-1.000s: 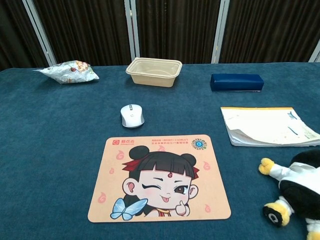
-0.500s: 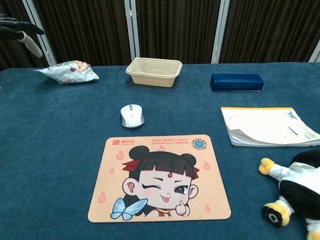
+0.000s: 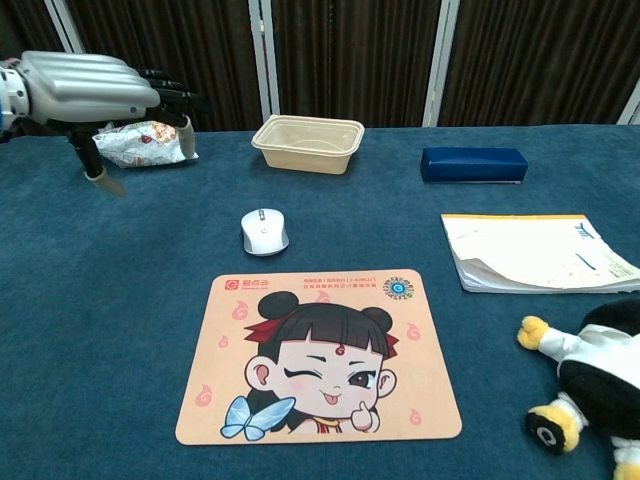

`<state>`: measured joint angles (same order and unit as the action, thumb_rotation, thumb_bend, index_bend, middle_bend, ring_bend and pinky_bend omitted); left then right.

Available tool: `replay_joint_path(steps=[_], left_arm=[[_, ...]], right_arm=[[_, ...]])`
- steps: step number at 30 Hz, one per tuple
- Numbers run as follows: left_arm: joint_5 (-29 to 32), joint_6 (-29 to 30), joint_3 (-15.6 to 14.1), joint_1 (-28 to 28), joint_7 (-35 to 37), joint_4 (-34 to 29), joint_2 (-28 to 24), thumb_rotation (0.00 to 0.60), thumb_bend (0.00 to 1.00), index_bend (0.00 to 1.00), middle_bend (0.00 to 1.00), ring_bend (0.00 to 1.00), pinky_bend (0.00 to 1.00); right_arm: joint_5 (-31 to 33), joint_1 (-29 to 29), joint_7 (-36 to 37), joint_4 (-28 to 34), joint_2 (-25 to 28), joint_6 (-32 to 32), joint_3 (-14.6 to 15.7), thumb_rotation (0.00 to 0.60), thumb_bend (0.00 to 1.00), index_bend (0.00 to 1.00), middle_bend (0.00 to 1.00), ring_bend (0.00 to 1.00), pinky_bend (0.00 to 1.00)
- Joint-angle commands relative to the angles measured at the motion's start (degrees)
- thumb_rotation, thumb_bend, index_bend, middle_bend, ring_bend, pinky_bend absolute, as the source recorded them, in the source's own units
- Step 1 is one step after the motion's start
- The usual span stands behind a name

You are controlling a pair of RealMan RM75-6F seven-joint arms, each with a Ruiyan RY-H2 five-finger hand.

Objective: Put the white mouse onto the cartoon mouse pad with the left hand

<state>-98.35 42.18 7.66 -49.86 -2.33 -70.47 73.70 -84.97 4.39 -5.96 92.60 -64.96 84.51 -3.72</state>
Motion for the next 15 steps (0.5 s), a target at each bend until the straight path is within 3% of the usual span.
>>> replay_joint_path(steps=[1,10,15], left_arm=[[1.6,-3.6,0.3,-3.5,-2.2,5.3,6.0,0.600,0.12,0.31,0.00,0.00,0.00],[3.8,-6.5,-0.7,-8.9,-0.9,17.6,16.9,0.600,0.12,0.21,0.00,0.00,0.00],[4.0,-7.4,-1.3,-11.8,2.1,22.3,20.3,0.600,0.12,0.20,0.00,0.00,0.00]], right_arm=[[0.0,0.0,0.2,0.0,0.0,0.0,0.0,0.600,0.10,0.03,0.00,0.00,0.00],[0.3,0.2,0.4,0.1,0.2,-0.5,-0.1,0.600,0.10,0.03,0.00,0.00,0.00],[0.7,0.4,0.2,0.4,0.3,-1.0,-0.2,0.600,0.10,0.03,0.00,0.00,0.00]])
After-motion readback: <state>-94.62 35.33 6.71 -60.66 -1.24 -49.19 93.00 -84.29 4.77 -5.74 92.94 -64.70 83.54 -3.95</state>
